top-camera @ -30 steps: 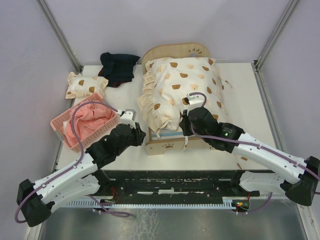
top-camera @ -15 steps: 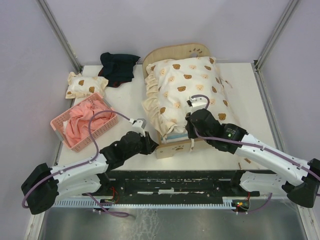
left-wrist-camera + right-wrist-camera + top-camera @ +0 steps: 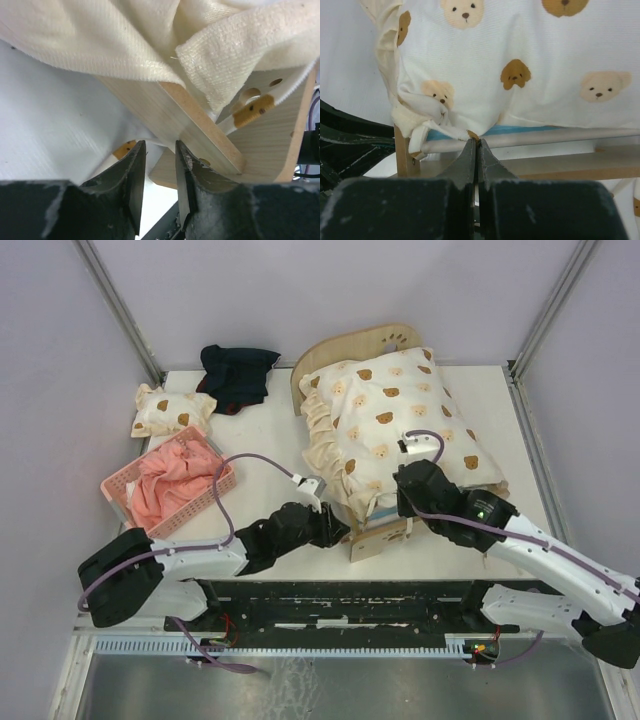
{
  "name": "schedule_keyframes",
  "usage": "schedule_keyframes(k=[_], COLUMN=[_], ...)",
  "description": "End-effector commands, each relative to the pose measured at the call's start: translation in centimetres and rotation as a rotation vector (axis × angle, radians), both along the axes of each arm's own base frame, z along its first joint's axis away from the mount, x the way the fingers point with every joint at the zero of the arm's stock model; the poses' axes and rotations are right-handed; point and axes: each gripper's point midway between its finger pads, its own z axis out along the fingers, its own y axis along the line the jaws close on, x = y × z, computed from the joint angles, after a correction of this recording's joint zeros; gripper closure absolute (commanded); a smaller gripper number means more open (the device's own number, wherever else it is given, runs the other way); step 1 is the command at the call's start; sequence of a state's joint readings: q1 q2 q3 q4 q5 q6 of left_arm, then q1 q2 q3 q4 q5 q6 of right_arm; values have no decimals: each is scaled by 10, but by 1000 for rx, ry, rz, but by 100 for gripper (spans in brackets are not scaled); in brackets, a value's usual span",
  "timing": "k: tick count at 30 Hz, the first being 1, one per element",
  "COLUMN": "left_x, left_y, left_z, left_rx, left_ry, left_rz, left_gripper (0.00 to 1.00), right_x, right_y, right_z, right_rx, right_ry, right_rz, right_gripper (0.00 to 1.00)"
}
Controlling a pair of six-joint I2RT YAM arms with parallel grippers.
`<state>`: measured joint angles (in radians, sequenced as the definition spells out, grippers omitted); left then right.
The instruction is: Set up the pet bed
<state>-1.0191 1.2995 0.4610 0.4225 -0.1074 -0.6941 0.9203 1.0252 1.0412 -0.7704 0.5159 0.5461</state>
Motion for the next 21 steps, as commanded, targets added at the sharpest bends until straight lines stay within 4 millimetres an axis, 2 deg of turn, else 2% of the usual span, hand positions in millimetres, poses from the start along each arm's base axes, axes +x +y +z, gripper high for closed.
schedule_keyframes(k=[1, 4, 8, 21], left_x=[13, 6, 0, 8], left_y=[12, 32, 46, 47], left_z=[29, 14, -8, -61], left_rx=[33, 119, 218, 418], left_ry=[-177, -205, -232, -242], left_rz=[17, -5, -50, -119], left_gripper=[61, 57, 53, 48], right_x=[0, -2, -4, -8], right_y=[-16, -13, -3, 8], right_z=[23, 26, 29, 30], right_rx=[36, 61, 108, 170], right_ry=[-60, -60, -54, -43], right_rz=[-53, -39, -8, 27], right_gripper=[98, 98, 98, 98])
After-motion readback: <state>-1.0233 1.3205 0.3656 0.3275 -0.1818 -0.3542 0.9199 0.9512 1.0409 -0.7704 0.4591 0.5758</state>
